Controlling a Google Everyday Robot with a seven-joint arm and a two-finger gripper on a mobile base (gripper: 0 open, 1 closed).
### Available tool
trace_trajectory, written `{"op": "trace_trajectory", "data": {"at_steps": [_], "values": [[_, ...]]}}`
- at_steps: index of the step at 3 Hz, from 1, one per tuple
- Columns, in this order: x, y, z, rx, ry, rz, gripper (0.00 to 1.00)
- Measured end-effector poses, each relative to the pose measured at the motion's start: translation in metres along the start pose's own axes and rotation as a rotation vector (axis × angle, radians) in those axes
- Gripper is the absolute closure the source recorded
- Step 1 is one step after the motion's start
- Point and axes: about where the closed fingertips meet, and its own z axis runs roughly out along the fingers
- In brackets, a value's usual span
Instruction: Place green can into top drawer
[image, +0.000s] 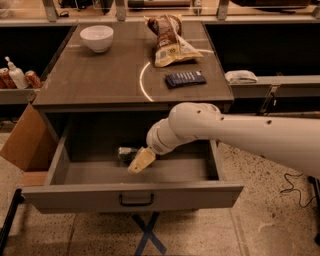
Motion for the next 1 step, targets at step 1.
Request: {"op": "trace_trajectory", "data": {"at_steps": [1], "values": [[0.0228, 0.0044, -0.0286, 0.047, -0.001, 0.047, 0.00]]}}
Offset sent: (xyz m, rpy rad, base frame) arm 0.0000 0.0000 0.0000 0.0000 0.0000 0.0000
